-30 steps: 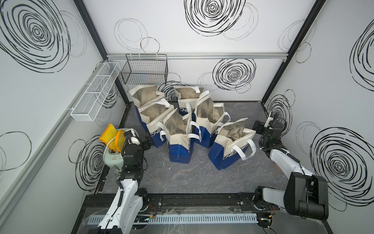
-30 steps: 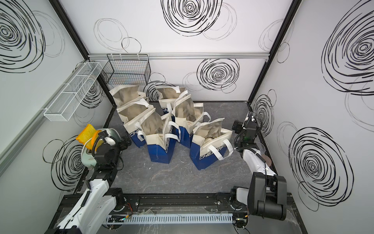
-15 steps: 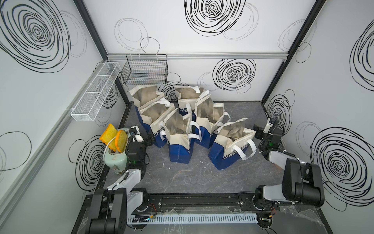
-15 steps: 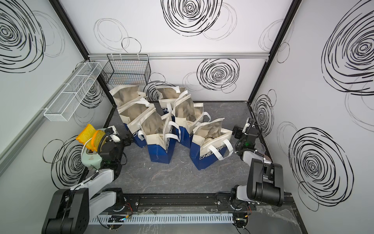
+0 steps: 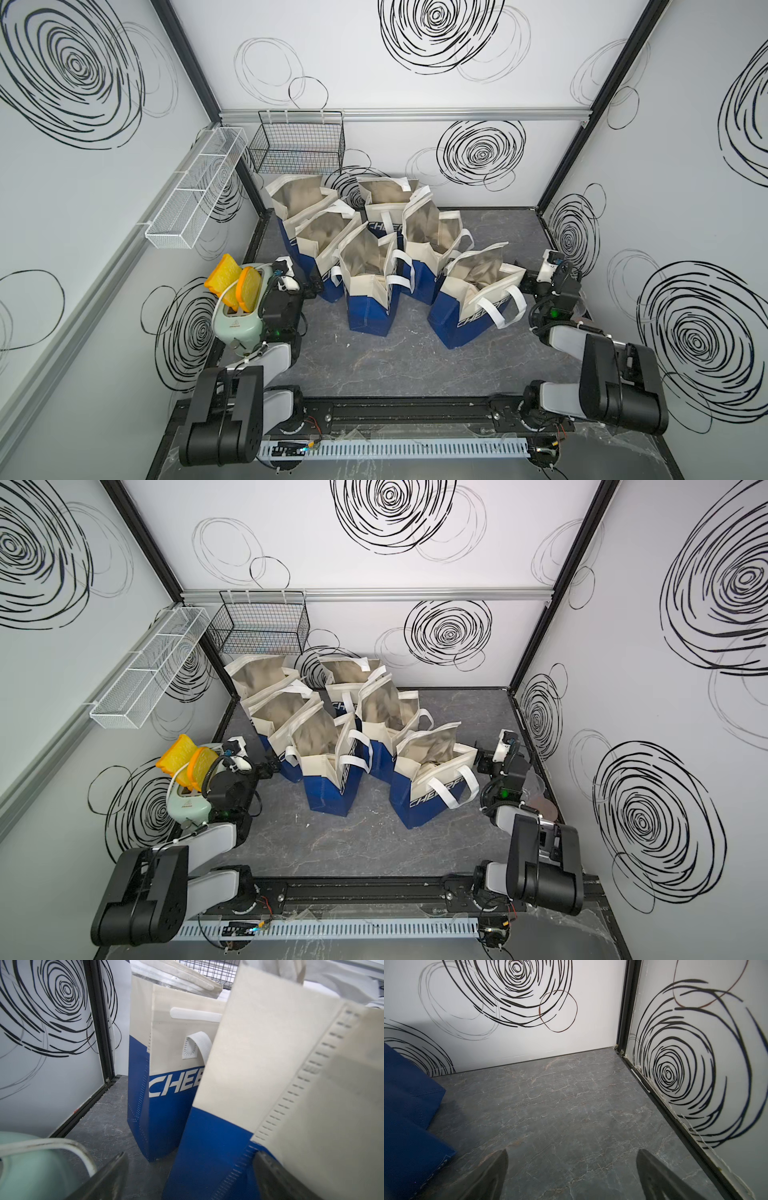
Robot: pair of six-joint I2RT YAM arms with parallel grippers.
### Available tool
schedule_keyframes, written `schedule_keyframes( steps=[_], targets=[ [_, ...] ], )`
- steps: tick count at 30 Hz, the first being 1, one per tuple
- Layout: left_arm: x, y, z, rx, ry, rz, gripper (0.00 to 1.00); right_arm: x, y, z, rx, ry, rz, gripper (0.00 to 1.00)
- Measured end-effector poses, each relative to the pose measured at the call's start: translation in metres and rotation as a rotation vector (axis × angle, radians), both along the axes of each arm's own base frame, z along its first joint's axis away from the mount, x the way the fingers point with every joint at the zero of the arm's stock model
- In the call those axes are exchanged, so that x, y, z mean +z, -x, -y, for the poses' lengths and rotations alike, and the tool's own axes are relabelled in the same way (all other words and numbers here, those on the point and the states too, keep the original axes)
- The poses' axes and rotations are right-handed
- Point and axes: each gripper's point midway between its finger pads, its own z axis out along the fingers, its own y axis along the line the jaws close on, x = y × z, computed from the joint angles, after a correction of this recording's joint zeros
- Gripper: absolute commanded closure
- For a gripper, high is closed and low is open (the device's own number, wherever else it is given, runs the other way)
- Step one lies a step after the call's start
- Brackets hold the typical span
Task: Open the takeout bag
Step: Reset both arms
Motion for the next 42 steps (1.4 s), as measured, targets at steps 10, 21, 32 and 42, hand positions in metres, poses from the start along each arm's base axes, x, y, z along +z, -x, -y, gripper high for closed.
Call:
schedule_keyframes(
  steps=[10,21,32,42],
  targets=[
    [-0.031,0.023,0.011,-0.037,-0.008,-0.045,0.02,0.012,0.002,-0.063,0.193,0.116,0.046,0.01],
    [-0.045,0.005,0.02,-0.081,-0.067,-0.073,0.02,-0.035,0.015,-0.084,0.22,0.143,-0.017,0.01],
    [-0.054,-0.007,0.026,-0.113,-0.094,-0.092,0.03,-0.047,0.015,-0.062,0.139,0.129,-0.001,0.01],
    [-0.049,-0.013,0.034,-0.101,-0.124,-0.09,0.02,-0.043,0.012,-0.053,0.091,0.106,0.012,0.01]
  ],
)
